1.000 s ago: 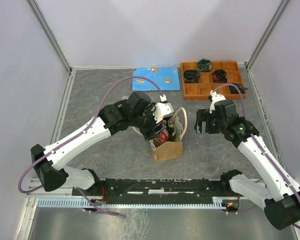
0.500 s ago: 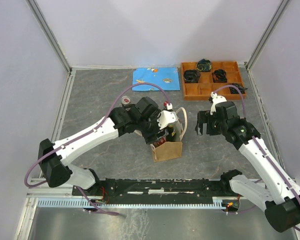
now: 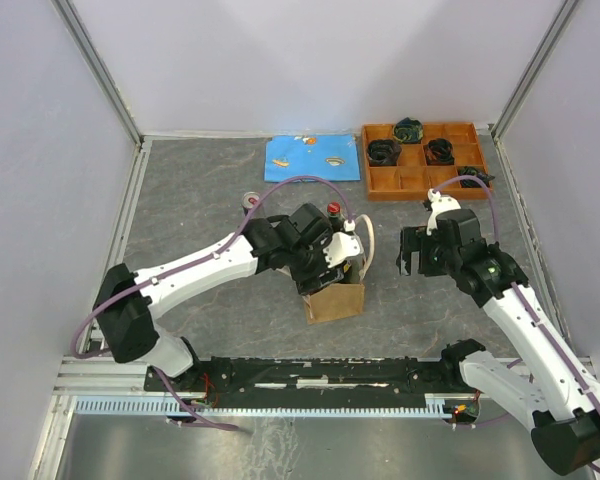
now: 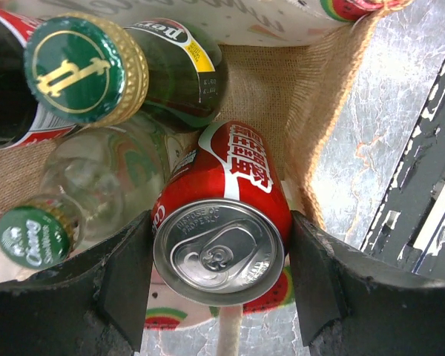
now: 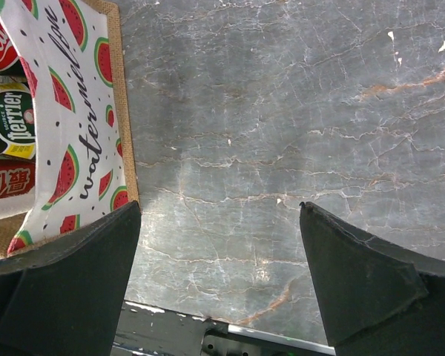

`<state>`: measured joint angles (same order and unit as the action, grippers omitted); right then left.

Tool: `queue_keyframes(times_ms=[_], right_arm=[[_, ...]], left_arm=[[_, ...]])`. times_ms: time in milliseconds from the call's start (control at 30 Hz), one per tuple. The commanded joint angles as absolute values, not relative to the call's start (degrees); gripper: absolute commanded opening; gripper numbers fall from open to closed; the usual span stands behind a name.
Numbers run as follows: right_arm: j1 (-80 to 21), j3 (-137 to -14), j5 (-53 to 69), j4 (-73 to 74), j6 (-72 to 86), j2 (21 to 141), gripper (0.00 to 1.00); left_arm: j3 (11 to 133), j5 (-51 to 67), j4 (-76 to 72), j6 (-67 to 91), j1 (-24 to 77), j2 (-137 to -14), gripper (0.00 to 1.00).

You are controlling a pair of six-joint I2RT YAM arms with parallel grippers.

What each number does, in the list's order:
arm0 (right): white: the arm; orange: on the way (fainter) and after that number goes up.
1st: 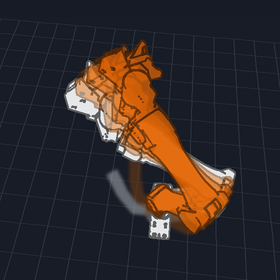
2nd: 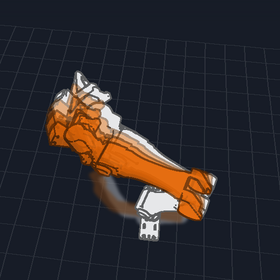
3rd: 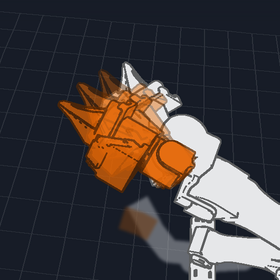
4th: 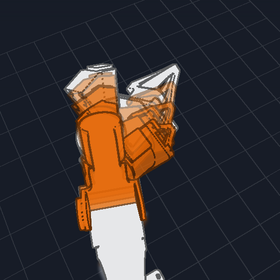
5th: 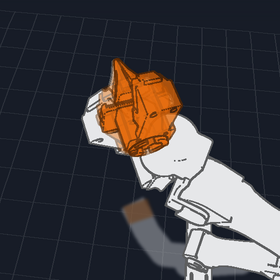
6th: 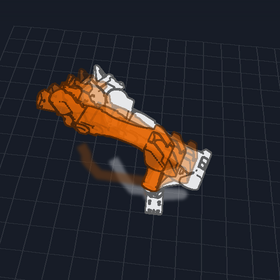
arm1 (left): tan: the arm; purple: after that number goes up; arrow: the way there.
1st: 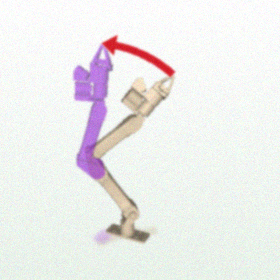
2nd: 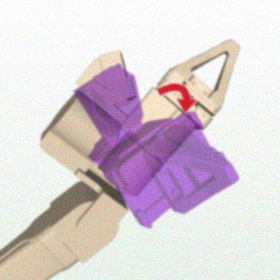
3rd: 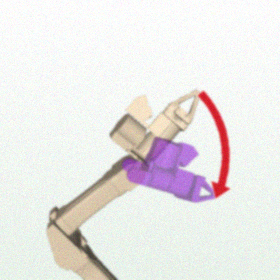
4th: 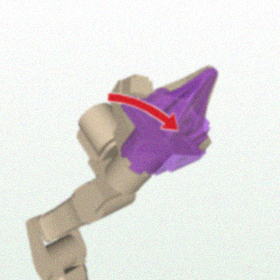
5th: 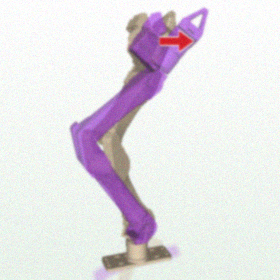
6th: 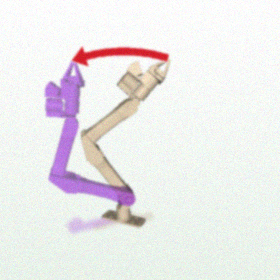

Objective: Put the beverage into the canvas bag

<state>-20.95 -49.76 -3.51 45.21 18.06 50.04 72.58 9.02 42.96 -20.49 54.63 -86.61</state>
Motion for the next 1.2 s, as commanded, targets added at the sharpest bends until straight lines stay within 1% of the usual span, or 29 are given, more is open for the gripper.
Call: queue_keyframes(times_ms=[0, 633, 667, 700, 733, 833, 867, 900, 1033, 1100, 1167], right_arm=[[-20.8, -50.0, -4.7, 45.3, 16.8, 48.9, 0.96], [-20.6, -49.2, -6.3, 47.7, 16.9, 46.2, 0.96], [-20.7, -49.2, -6.4, 47.6, 16.9, 46.0, 0.96], [-20.6, -49.2, -6.4, 47.7, 17.0, 45.8, 0.96], [-20.6, -49.1, -6.4, 47.7, 17.0, 45.8, 0.96], [-20.5, -49.2, -6.4, 47.6, 16.8, 45.9, 0.96], [-20.5, -49.2, -6.3, 47.5, 16.8, 45.9, 0.96], [-20.6, -49.2, -6.3, 47.5, 16.7, 45.9, 0.96], [-20.6, -49.0, -6.0, 47.3, 16.8, 45.9, 0.96], [-20.5, -48.7, -5.8, 47.0, 16.8, 45.9, 0.96], [-20.5, -48.6, -5.6, 46.9, 16.8, 46.0, 0.96]], left_arm=[[73.3, 9.1, 38.6, -21.7, 55.0, -87.8, 0.03], [69.7, 7.3, 40.3, -22.9, 57.5, -93.6, 0.03], [69.8, 7.1, 40.9, -23.0, 57.4, -93.9, 0.04], [69.9, 6.9, 41.5, -23.1, 57.4, -94.1, 0.1], [69.9, 6.8, 42.1, -23.1, 57.4, -94.1, 0.21], [69.6, 6.3, 42.6, -22.7, 57.4, -93.1, 0.62], [69.7, 6.1, 42.8, -22.5, 57.4, -92.6, 0.72], [69.8, 5.9, 43.1, -22.3, 57.4, -92.0, 0.79], [71.3, 5.6, 45.3, -21.2, 57.4, -89.6, 0.83], [72.3, 5.6, 46.6, -20.7, 57.4, -88.4, 0.87], [73.5, 5.6, 47.6, -20.1, 57.4, -87.0, 0.89]])
